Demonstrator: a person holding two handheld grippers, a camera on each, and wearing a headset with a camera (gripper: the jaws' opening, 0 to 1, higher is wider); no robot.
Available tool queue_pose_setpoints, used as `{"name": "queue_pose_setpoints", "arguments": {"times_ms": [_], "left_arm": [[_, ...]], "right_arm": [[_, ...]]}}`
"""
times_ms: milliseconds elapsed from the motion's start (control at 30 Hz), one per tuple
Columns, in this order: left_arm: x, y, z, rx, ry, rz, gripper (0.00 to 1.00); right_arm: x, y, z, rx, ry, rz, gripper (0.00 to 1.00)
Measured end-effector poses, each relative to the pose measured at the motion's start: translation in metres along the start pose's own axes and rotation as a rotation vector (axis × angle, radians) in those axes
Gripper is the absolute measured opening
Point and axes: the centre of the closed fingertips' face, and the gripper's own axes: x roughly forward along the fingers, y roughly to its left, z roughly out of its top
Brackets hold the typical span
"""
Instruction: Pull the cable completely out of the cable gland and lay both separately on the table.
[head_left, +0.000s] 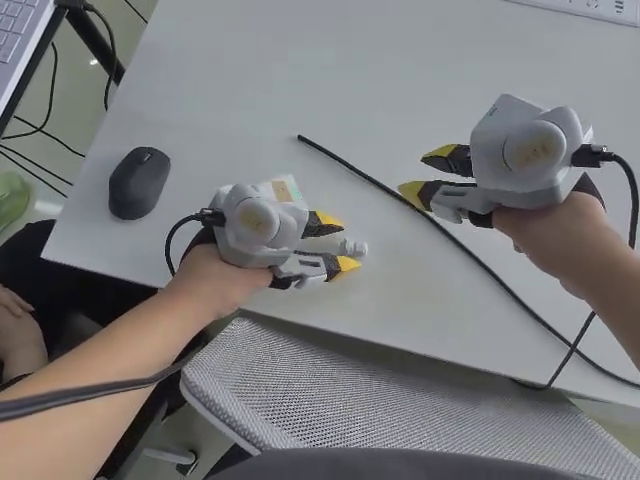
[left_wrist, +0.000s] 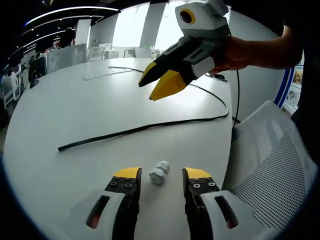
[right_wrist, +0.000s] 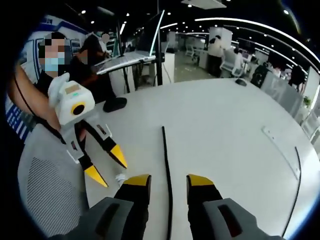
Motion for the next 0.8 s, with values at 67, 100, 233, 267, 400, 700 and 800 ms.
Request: {"name": "queue_pose_setpoints", "arguments": {"times_ms": [67,100,233,267,400,700,800], "left_arm": [[-0.004,-0.002,0.004,0.004,-0.001,0.014,0.36],[-0.006,-0.003,0.005,0.003,-0.003,0.018,0.37],[-0.016,-0.009,0.015,-0.012,-0.027,0.035,0.40],[-0.017,-0.010,0.016,-0.018,-0.029,0.037,0.41],[-0.027,-0.016,0.023,-0.049,-0.045,0.056,0.45],[-0.048,-0.022,0.035,-0.063,-0.080,0.095,0.49],[-0.054,-0.023,0.035,-0.070,-0.086,0.102,0.51]], "right_arm": [[-0.009,-0.001,0.000,0.010,-0.013,-0.006,0.26],[-0.016,-0.001,0.000,0.024,-0.022,-0.008,0.27],[-0.039,-0.003,-0.003,0.065,-0.054,-0.020,0.28],[-0.044,-0.004,-0.004,0.076,-0.062,-0.024,0.28],[-0.064,-0.004,-0.006,0.125,-0.101,-0.031,0.31],[-0.098,0.006,-0.017,0.170,-0.173,-0.041,0.39],[-0.109,0.010,-0.023,0.181,-0.189,-0.044,0.43]]}}
